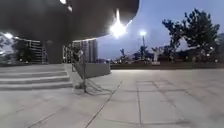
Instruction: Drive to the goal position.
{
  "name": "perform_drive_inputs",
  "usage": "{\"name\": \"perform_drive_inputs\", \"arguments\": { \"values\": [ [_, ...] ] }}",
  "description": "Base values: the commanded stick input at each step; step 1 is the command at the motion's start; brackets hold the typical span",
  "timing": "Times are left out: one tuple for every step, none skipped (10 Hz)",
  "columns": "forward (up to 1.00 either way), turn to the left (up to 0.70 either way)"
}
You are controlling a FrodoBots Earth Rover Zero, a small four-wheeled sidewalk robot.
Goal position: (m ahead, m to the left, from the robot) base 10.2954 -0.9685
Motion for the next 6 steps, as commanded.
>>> {"name": "perform_drive_inputs", "arguments": {
  "values": [
    [0.7, 0.0],
    [0.7, 0.0],
    [0.7, 0.0],
    [0.7, 0.0],
    [0.7, 0.0],
    [0.7, 0.0]
  ]
}}
